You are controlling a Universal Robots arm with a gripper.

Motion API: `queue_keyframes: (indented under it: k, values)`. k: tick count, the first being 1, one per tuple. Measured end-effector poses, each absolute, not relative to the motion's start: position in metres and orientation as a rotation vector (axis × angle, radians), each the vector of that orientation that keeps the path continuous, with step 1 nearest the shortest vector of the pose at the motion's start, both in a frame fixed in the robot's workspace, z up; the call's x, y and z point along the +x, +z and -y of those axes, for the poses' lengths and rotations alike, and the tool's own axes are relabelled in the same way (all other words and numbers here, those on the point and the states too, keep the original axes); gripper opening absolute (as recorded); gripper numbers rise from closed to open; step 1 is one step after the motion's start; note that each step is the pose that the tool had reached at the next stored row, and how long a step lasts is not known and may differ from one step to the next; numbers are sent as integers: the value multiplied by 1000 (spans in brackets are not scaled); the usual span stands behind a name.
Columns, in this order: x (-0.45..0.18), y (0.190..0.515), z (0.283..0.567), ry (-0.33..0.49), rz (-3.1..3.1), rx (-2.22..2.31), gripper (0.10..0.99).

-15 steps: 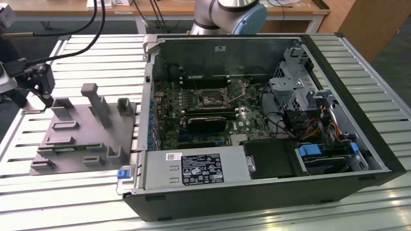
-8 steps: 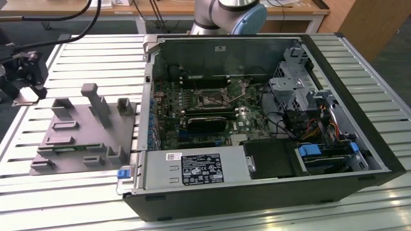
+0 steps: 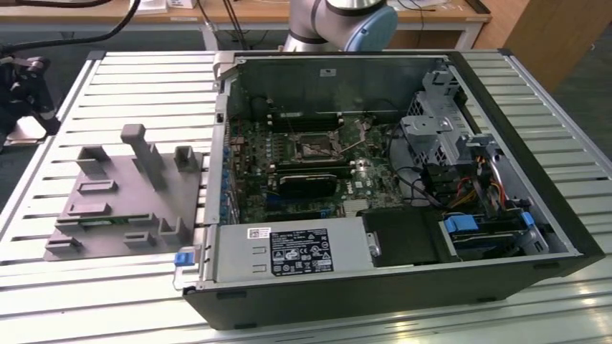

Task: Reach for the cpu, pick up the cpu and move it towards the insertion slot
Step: 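Pick up the cpu and move it towards the insertion slot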

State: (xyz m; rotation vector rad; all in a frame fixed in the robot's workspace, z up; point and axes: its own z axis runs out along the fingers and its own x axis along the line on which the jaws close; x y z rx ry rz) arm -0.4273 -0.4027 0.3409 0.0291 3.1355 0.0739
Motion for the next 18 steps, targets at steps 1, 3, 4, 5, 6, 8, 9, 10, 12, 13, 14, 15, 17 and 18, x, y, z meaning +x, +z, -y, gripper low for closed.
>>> queue_keyframes:
  k: [1,3,4,5,6,8,9,10,12,13,14,15,17,18]
  values:
    - [-427,344,403,74,-3135,30,545]
    - [-427,349,403,74,-3135,31,545]
    - [-427,352,403,75,-3135,32,545]
    - [-428,356,403,75,-3135,33,545]
    - [-428,359,403,76,-3135,33,545]
    - [-428,365,403,76,-3135,34,545]
    - [-428,369,403,76,-3135,34,545]
    - [-428,373,403,76,-3135,34,545]
    - [-428,381,403,76,-3135,34,545]
    - [-428,385,403,77,-3135,34,545]
    - [-428,389,403,77,-3135,34,545]
    - [-428,393,402,78,-3135,34,545]
    - [-428,400,402,78,-3135,34,545]
    - [-428,404,402,79,-3135,34,545]
